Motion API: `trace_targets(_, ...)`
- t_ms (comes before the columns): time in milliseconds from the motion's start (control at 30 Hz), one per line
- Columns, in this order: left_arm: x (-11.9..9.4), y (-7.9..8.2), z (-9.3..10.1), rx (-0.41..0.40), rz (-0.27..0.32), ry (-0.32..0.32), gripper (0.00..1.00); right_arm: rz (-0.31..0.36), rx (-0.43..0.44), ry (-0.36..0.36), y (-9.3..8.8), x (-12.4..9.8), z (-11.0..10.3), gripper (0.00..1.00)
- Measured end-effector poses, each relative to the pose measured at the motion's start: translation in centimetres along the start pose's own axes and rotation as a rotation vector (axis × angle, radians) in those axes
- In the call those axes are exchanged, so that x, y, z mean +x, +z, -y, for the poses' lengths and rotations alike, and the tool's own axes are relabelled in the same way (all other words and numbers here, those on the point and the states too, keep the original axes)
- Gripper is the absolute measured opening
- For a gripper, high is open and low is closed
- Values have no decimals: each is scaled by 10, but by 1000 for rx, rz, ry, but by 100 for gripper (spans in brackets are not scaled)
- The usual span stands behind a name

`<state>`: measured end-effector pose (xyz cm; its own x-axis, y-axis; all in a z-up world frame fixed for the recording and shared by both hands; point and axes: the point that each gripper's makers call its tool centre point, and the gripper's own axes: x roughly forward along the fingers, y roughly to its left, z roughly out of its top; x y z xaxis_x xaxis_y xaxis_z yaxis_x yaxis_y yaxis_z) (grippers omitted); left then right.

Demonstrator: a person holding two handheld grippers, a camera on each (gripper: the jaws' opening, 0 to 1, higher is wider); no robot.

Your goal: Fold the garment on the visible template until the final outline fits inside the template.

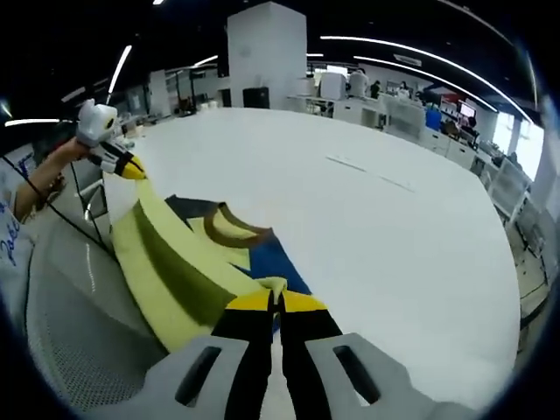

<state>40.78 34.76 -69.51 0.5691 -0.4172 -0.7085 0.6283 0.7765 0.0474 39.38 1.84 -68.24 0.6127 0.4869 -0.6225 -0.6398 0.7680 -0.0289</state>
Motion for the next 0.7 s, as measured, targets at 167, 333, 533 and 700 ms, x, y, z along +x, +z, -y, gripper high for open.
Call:
trace_targets(167, 14, -5, -7, 34, -34, 26, 0, 8, 6, -10, 0, 12, 7, 2)
trace_targets(333, 26, -7, -13, 50, -37, 40, 0, -16, -11, -21, -4, 24, 11, 2)
trace_targets(533, 36, -6, -17, 62, -28, 57, 0, -26, -29, -43, -7, 36, 22, 3)
trace_targets(700, 45, -4, -23, 63, -26, 62, 0, -22, -10, -59, -11, 45, 28, 3)
